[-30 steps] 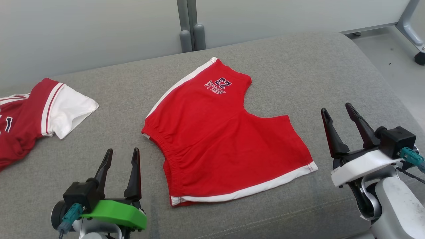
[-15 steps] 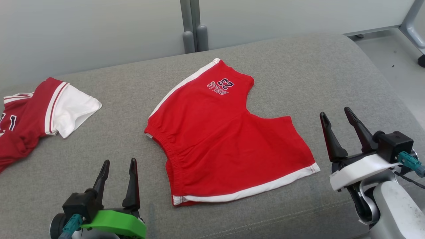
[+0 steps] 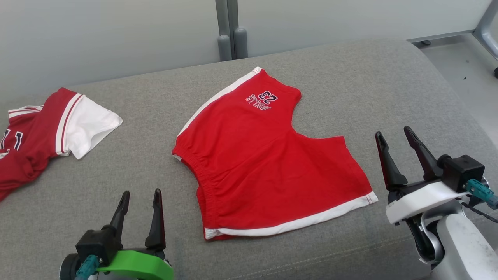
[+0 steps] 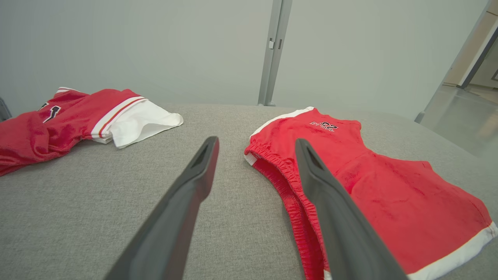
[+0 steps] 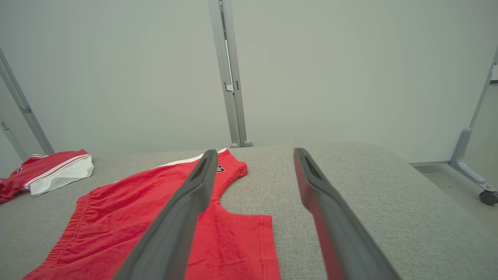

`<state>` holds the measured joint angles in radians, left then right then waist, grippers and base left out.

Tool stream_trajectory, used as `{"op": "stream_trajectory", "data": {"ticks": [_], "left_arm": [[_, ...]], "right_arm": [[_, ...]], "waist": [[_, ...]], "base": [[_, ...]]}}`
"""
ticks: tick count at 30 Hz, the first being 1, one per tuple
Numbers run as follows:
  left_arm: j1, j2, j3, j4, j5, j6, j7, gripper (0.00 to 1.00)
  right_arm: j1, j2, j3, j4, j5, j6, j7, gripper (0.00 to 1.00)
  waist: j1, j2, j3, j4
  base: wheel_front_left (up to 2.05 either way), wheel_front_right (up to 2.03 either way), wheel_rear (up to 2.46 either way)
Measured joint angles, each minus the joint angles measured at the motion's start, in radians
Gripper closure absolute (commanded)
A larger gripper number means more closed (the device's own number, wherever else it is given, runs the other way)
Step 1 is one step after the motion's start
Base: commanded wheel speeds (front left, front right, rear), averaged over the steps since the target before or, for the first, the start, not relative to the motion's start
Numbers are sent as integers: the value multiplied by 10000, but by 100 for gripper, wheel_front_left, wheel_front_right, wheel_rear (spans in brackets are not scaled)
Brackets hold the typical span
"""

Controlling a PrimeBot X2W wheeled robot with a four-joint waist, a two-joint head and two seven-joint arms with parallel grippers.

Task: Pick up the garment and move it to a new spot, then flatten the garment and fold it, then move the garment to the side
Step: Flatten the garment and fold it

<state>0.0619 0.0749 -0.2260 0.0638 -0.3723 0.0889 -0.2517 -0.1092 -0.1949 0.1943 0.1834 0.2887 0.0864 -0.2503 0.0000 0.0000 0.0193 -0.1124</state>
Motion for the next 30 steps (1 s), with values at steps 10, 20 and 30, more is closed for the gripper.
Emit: {"op": "stream_trajectory", "data": {"ticks": [10,20,30], "left_arm": [[739,196,-1473,1058,111,-911,650,0],[493,270,-2094,1778,247,-1605,834,0],[-362,107,-2173,2587,259,-1710,683,0]], "right_arm": [[407,-31,-128,481,-82,2,0,0],[465,2,-247,692,-82,12,0,0],[416,61,-267,832,-82,98,0,0]], "waist": [[0,0,32,56],[1,0,336,-30],[0,0,591,-396]], "base": [[0,0,0],[0,0,0],[0,0,0]]}}
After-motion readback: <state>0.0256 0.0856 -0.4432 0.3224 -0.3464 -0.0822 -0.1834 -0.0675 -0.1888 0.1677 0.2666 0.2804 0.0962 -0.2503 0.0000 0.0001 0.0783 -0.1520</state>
